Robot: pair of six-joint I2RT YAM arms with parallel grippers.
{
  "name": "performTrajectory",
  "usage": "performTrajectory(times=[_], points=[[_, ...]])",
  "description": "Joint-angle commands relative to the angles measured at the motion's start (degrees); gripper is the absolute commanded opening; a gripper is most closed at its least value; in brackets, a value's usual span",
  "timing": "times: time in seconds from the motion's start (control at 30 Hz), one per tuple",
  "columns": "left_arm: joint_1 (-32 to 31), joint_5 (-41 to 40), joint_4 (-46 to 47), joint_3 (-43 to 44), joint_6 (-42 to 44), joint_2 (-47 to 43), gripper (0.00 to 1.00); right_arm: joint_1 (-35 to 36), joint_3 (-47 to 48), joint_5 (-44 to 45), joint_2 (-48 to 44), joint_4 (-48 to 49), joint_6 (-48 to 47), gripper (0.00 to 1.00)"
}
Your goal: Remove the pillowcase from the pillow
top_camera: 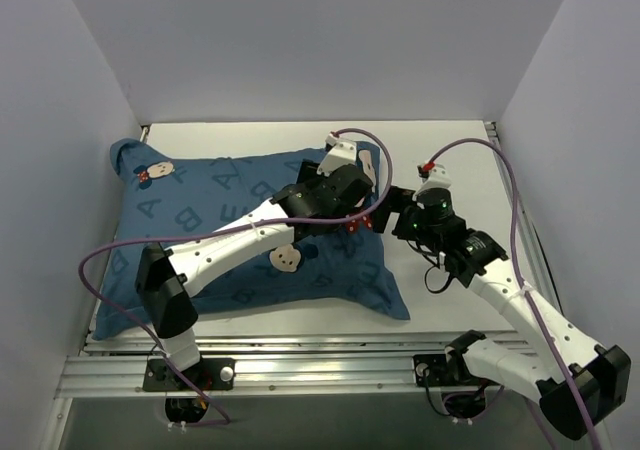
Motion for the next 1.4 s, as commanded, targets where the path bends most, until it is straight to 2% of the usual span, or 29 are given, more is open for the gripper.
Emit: performTrajectory(times=[0.0, 0.07, 0.2, 0.33, 0.4, 0.53, 0.67, 0.8, 1.03, 1.37], points=[[0.6, -1.2, -1.7, -1.3, -0.6, -5.2, 0.69, 0.2, 0.7, -3.4, 1.8, 4.1, -2.4, 0.86], [0.6, -1.1, -2.1, -2.2, -0.9, -6.1, 0.66, 0.4, 1.1, -5.9, 2.9, 5.1, -2.5, 0.85], [1.4, -0.5, -2.6, -3.8, -1.9, -6.6, 0.56, 3.5, 2.2, -5.6, 6.8, 7.7, -2.3, 0.85], [2.1, 0.6, -2.8, -4.9, -2.7, -7.3, 0.38, 7.0, 4.6, -2.6, 10.4, 8.9, -2.4, 0.86], [2.7, 1.4, -2.0, -5.6, -2.7, -7.5, 0.34, 8.2, 5.9, -0.5, 12.2, 9.4, -2.6, 0.86], [3.4, 3.1, -1.0, -7.4, -3.1, -8.3, 0.24, 8.3, 6.6, 1.6, 14.1, 11.7, -2.0, 0.85], [5.0, 6.5, 0.1, -10.0, -4.4, -9.5, 0.13, 8.6, 8.0, -0.2, 16.1, 13.7, -1.4, 0.85], [6.4, 8.7, 1.6, -12.8, -5.7, -10.9, 0.07, 9.9, 9.8, -0.8, 18.1, 14.5, -1.6, 0.86], [7.5, 10.4, 2.3, -16.0, -6.6, -12.3, 0.03, 11.4, 12.7, -1.4, 20.5, 14.0, -1.3, 0.87], [8.8, 12.8, 4.6, -21.0, -8.3, -14.0, 0.02, 13.4, 13.6, -0.5, 23.7, 13.6, -0.3, 0.87]])
